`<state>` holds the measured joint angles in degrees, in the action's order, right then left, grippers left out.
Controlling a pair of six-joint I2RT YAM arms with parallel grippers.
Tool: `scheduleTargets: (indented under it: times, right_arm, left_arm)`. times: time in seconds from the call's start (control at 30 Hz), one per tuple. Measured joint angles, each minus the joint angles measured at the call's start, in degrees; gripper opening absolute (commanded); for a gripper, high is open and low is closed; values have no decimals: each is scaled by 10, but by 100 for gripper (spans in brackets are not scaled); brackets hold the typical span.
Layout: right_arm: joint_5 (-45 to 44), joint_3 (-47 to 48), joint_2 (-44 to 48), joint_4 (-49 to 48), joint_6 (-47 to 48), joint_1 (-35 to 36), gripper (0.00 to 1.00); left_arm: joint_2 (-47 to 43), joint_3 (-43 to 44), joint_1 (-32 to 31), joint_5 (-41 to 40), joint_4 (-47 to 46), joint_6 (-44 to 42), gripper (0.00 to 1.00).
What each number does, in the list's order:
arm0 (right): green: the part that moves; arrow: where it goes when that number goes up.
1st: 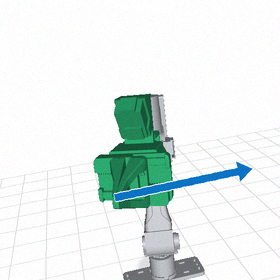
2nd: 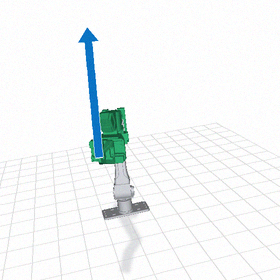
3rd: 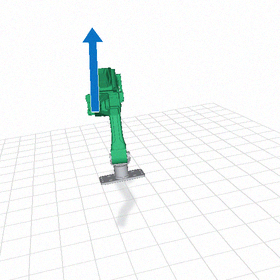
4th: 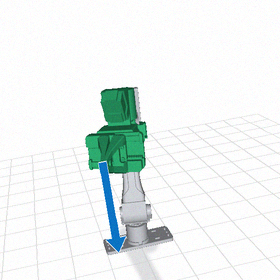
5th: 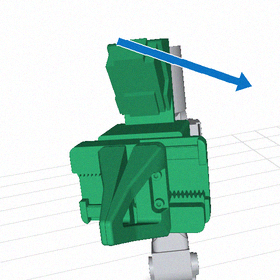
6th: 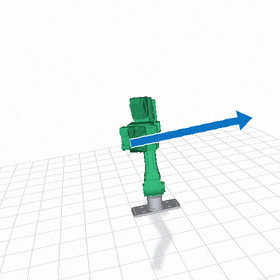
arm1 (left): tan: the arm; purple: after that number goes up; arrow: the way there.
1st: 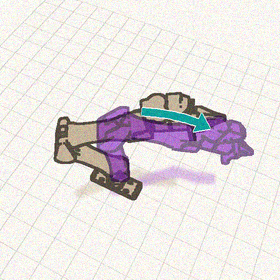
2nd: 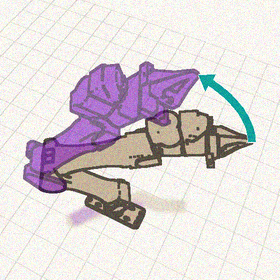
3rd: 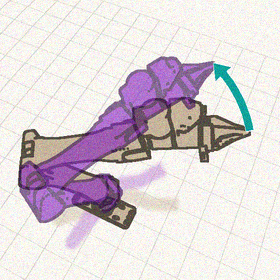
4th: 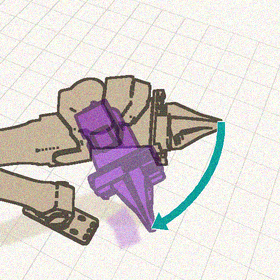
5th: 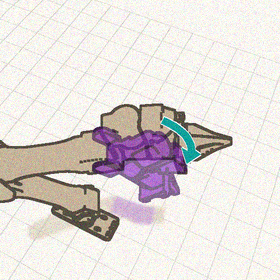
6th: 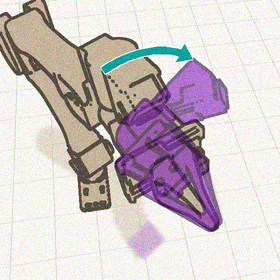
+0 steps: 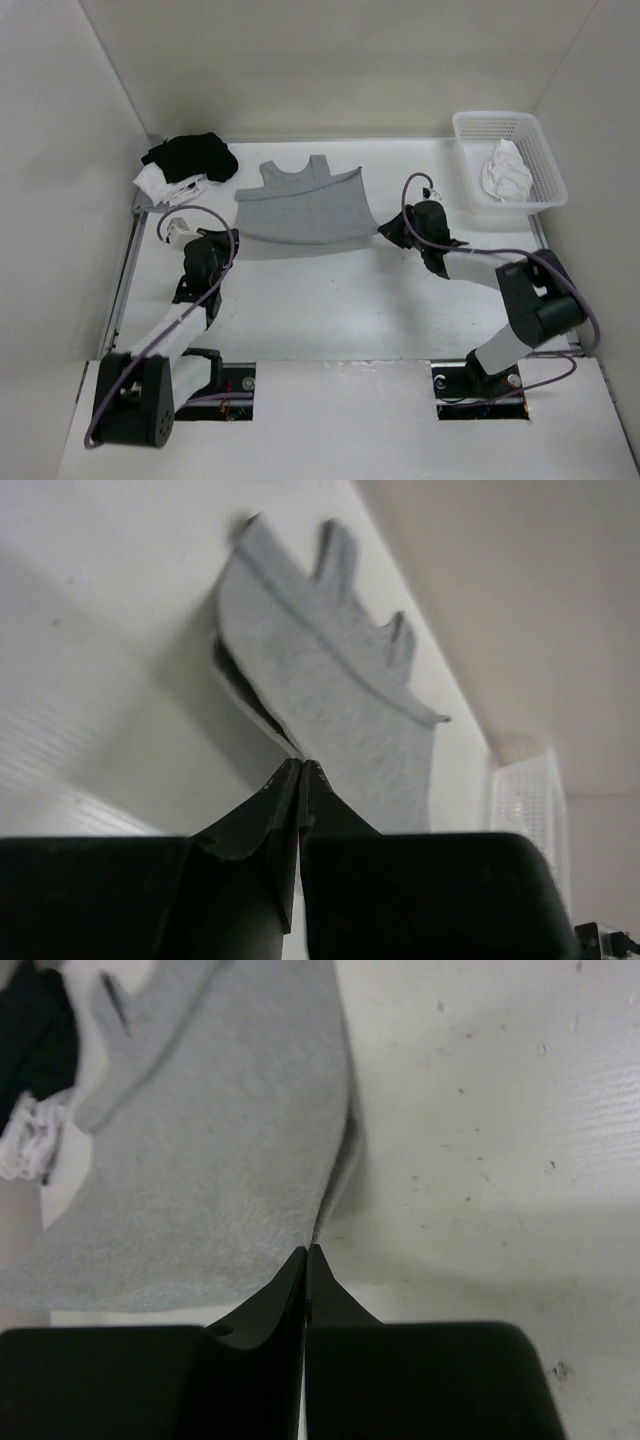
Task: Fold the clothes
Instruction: Fold the tank top
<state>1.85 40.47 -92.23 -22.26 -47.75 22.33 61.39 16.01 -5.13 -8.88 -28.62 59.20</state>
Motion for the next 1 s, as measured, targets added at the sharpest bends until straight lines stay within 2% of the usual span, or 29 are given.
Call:
scheduleTargets:
  times: [0.13, 0.27, 0.37, 0.5, 0.7, 0.8, 0.9, 1.0]
  right_arm:
    - [-17, -47, 135, 19, 13, 18, 1]
    - [-51, -80, 330, 103, 31, 68, 1]
    - [-106, -69, 478, 186, 51, 130, 1]
    - [-192, 2, 590, 311, 81, 217, 1]
    - [-304, 129, 634, 421, 105, 348, 2]
    - [-329, 143, 628, 442, 109, 376, 3]
    - [-321, 130, 592, 445, 114, 340, 3]
    - [-257, 90, 533, 421, 118, 235, 3]
  left_arm:
    - [-153, 3, -19, -2, 87, -14, 0]
    - [-300, 51, -40, -11, 214, -35, 0]
    - [-367, 118, -60, -23, 281, -53, 0]
    - [-422, 211, -87, -37, 338, -66, 0]
    - [-468, 292, -100, -44, 407, -73, 0]
    - [-474, 291, -99, -44, 436, -71, 0]
    - [-471, 255, -99, -45, 449, -64, 0]
    - [-427, 201, -97, -48, 440, -60, 0]
